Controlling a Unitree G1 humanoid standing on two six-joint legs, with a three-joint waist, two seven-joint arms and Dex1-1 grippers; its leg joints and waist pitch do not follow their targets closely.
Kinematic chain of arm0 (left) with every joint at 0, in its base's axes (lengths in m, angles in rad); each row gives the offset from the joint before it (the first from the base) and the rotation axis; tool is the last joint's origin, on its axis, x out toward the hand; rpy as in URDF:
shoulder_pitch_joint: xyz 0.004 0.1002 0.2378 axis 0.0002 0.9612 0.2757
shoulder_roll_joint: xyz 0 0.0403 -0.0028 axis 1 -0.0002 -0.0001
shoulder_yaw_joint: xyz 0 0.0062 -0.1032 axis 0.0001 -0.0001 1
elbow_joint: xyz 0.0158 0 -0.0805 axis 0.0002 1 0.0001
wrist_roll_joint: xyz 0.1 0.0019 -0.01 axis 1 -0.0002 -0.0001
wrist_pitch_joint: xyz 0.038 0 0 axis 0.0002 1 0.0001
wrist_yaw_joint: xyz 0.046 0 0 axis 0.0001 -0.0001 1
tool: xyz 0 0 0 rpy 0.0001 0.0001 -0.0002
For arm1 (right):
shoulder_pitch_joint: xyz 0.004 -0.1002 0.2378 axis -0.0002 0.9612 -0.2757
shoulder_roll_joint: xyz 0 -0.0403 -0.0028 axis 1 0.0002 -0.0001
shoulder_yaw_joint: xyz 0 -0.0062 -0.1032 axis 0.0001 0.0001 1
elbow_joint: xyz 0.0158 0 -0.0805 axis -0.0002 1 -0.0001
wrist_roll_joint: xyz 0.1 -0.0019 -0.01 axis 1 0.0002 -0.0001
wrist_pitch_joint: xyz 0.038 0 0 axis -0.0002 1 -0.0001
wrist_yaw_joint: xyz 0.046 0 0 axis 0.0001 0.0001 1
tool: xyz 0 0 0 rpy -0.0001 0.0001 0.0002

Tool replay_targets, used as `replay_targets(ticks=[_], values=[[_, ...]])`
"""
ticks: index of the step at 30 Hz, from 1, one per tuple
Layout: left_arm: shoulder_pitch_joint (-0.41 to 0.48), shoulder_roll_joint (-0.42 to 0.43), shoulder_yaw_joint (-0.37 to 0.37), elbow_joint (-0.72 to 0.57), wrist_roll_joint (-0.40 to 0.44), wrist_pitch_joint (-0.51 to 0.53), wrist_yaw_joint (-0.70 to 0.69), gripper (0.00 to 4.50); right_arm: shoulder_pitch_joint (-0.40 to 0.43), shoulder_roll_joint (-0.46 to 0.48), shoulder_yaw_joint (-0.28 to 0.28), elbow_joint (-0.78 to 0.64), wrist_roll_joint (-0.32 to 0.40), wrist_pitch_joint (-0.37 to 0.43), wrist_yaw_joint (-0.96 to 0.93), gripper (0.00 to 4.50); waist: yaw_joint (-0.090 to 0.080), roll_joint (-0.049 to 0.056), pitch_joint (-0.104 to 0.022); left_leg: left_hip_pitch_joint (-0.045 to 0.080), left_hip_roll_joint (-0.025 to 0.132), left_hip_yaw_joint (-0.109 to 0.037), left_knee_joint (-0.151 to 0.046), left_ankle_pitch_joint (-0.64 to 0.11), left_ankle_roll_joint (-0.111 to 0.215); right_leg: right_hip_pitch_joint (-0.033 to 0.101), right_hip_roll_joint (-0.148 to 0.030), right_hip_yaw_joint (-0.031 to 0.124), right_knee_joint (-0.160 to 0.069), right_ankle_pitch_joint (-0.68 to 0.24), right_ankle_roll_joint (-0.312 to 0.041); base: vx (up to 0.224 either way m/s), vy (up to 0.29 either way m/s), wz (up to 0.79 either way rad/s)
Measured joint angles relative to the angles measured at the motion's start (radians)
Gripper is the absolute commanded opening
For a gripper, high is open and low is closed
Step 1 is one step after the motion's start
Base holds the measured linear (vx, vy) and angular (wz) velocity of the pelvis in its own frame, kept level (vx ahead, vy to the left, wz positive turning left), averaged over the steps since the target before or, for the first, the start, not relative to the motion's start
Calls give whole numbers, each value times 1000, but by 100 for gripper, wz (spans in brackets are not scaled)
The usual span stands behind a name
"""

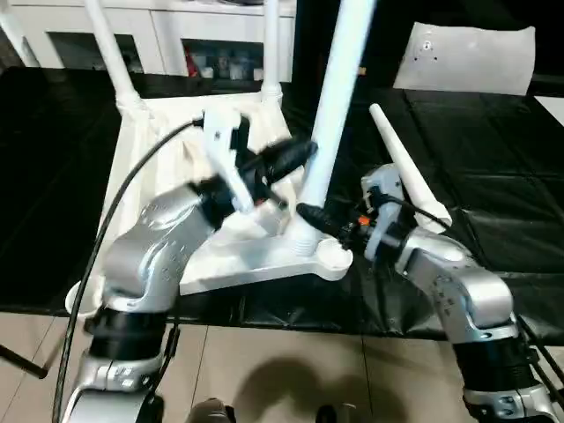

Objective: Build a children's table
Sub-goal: Pick table leg

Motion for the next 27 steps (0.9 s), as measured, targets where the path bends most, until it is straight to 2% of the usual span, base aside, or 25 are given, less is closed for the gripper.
replay_targets(ticks=[6, 9, 13, 15, 18, 22, 24, 26, 27], values=[[8, 47, -25, 8, -33, 0, -131, 137, 4, -5, 29, -1, -14, -25, 21, 183, -1, -1, -1, 1, 0, 0, 0, 0, 0, 0, 0, 1, 0, 0, 0, 0, 0, 0], [3, 59, -35, 56, -30, -14, -173, 176, 19, -13, 39, -4, -17, -43, 33, 183, -1, -3, -2, 2, 0, 0, 0, 0, 0, 1, 0, 1, 1, 0, 0, 0, 0, 0], [-14, 100, -62, 116, -9, -44, -239, 193, 25, -29, 60, -6, -28, -57, 48, 183, -3, -7, -6, 2, 0, 0, 0, 0, 0, 1, 0, 1, 1, 0, 0, 0, 0, 0], [-24, 121, -77, 138, 10, -70, -283, 224, 27, -33, 66, -7, -38, -60, 55, 183, -4, -11, -9, 3, 0, 0, 0, 0, 0, 1, 0, 1, 2, 0, 0, 0, 0, 0], [-41, 157, -104, 173, 44, -98, -341, 242, 31, -49, 84, -24, -53, -62, 66, 183, -6, -13, -10, 4, 0, 0, 0, 0, 0, 2, 0, 2, 1, 0, 0, 0, 0, 0], [-63, 152, -126, 211, 89, -150, -345, 276, 35, -61, 94, -26, -62, -72, 67, 183, -4, -14, -11, 4, 0, 0, 0, 0, 0, 3, -1, 3, 1, 0, 0, 0, 0, 0], [-63, 144, -147, 236, 111, -163, -334, 288, 35, -60, 117, -33, -77, -82, 73, 183, -5, -15, -11, 4, 0, 0, 0, 0, 0, 3, -1, 2, 1, 0, 0, 0, 0, 0], [-62, 110, -149, 249, 119, -176, -308, 313, 35, -62, 119, -34, -82, -86, 75, 183, -3, -15, -12, 3, 0, 0, 0, 0, 0, 2, -1, 3, 1, 0, 0, 0, 0, 0], [-61, 102, -149, 251, 122, -178, -292, 262, 35, -61, 119, -34, -83, -87, 74, 183, -2, -15, -12, 3, 0, 0, 0, 0, 0, 2, 0, 2, 1, 0, 0, 0, 0, 0]])
